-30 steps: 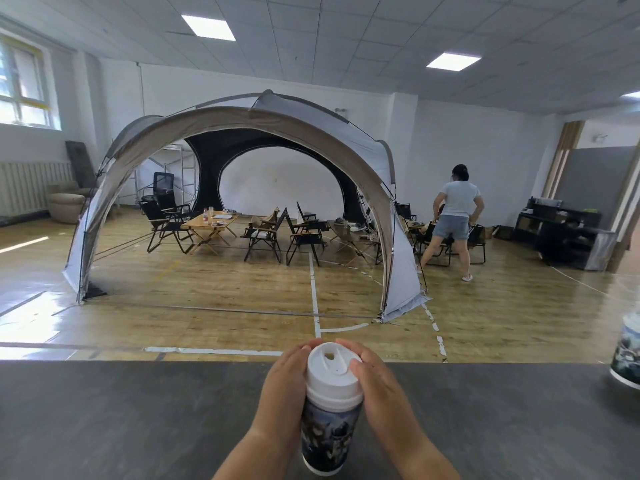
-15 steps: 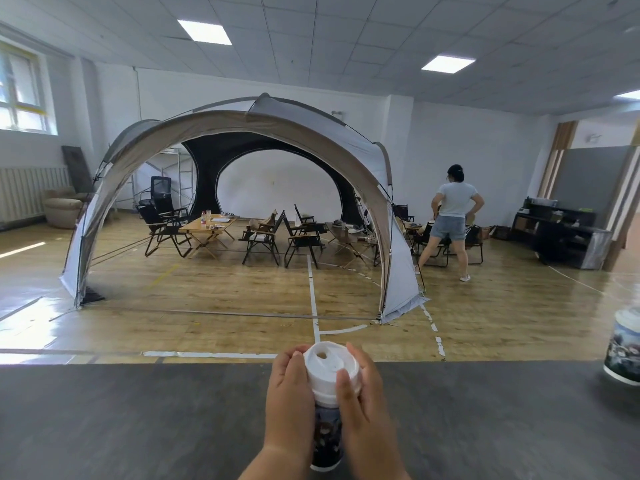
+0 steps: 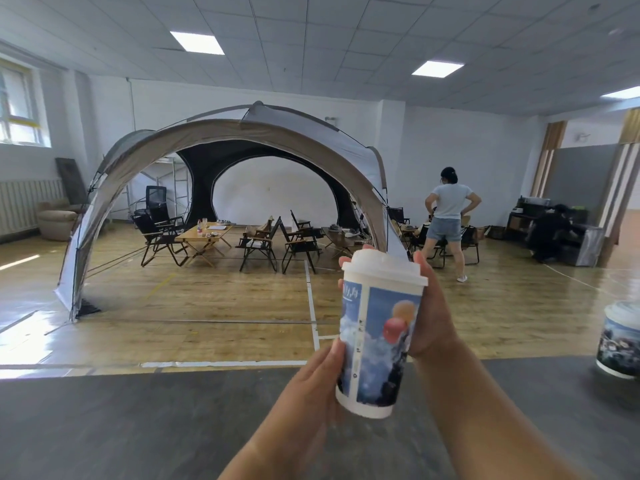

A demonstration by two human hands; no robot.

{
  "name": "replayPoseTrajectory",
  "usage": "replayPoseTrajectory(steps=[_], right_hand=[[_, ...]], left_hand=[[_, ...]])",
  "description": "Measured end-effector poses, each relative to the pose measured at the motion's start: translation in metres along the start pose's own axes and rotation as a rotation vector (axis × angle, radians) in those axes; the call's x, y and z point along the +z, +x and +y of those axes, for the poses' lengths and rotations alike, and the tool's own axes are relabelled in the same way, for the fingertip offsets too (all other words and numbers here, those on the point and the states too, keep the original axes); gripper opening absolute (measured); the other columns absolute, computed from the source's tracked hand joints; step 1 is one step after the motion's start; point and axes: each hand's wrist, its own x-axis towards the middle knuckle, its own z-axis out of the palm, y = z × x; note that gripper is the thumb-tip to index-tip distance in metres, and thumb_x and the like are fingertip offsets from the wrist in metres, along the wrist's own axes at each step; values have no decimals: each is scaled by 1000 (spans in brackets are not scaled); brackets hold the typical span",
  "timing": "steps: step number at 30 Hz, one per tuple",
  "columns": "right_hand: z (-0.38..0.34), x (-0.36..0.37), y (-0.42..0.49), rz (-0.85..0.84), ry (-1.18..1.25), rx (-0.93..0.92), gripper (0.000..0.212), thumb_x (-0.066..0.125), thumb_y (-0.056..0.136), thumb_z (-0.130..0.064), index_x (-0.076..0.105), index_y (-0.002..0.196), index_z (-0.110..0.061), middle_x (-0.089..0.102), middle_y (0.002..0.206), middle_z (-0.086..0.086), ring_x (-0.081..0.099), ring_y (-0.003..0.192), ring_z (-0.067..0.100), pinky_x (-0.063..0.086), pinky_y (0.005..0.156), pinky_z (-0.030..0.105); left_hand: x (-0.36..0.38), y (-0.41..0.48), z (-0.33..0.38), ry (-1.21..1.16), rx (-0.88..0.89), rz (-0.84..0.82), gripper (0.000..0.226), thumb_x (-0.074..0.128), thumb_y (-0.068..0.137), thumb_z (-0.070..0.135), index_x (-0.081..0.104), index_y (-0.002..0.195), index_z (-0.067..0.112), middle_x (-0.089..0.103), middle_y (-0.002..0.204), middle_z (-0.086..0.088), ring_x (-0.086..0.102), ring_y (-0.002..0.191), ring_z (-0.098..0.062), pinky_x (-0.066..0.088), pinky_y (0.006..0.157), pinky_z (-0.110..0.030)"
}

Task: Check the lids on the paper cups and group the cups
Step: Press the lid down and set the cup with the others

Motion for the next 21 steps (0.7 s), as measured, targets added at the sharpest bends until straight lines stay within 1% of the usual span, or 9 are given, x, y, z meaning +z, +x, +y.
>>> replayPoseTrajectory(steps=[3, 5, 6, 8, 9, 12, 15, 17, 21], right_hand=[[-6, 3, -2, -92, -29, -99, 64, 47, 99, -42, 45, 136, 10, 53, 134, 32, 52, 124, 42, 38, 106, 49], [-10, 8, -7, -135, 63, -169, 65, 26, 105, -37, 34, 137, 19, 42, 140, 37, 42, 133, 43, 29, 112, 46], [-11, 15, -8, -75, 42, -202, 69, 20, 104, -40, 42, 134, 17, 47, 135, 38, 46, 130, 40, 33, 110, 44], [-10, 22, 0, 61, -114, -110, 71, 23, 100, -55, 70, 112, -3, 63, 100, 30, 67, 97, 31, 55, 85, 36], [-12, 23, 0, 124, -182, -98, 65, 31, 97, -61, 74, 107, -13, 62, 87, 26, 69, 84, 32, 59, 76, 36], [-13, 37, -3, 244, -419, -282, 56, 55, 81, -67, 63, 121, -28, 67, 105, 15, 66, 105, 37, 53, 94, 52], [-10, 56, -11, 278, -641, -357, 63, 65, 75, -61, 54, 124, -21, 68, 109, 10, 71, 95, 26, 58, 85, 46], [-15, 62, -13, 314, -658, -397, 56, 66, 78, -54, 58, 115, -13, 71, 95, 8, 72, 83, 25, 60, 79, 44], [-26, 51, -15, 218, -369, -266, 63, 61, 82, -58, 70, 107, -1, 70, 98, 18, 69, 88, 34, 56, 87, 51]], left_hand=[[7, -1, -8, -182, -34, -114, 70, 87, 64, 40, 64, 123, 10, 63, 128, -19, 62, 116, -32, 51, 97, -46], [13, -2, -8, -248, 12, -124, 56, 84, 66, 30, 69, 115, 8, 65, 122, -20, 66, 108, -32, 57, 85, -40], [17, -2, -4, -267, 30, -92, 48, 77, 71, 27, 69, 114, 6, 67, 119, -20, 67, 106, -31, 59, 83, -39], [19, -3, 1, -253, 81, 13, 50, 67, 71, 27, 65, 116, 7, 69, 116, -18, 69, 104, -30, 59, 84, -38], [19, -4, 4, -207, 119, 69, 53, 68, 70, 28, 63, 118, 8, 70, 114, -15, 69, 103, -28, 58, 84, -37], [23, -6, 11, 69, 278, 241, 52, 78, 74, 36, 60, 117, 14, 75, 102, -5, 72, 93, -18, 54, 74, -25], [28, -9, 14, 249, 367, 348, 56, 74, 62, 40, 57, 113, 22, 75, 94, 3, 71, 83, -9, 50, 63, -13], [32, -10, 16, 241, 350, 338, 64, 75, 59, 48, 54, 115, 24, 75, 95, 5, 72, 84, -9, 52, 65, -16], [34, -17, 20, -237, 84, 38, 77, 84, 61, 51, 61, 122, 11, 71, 109, -16, 70, 88, -28, 59, 70, -41]])
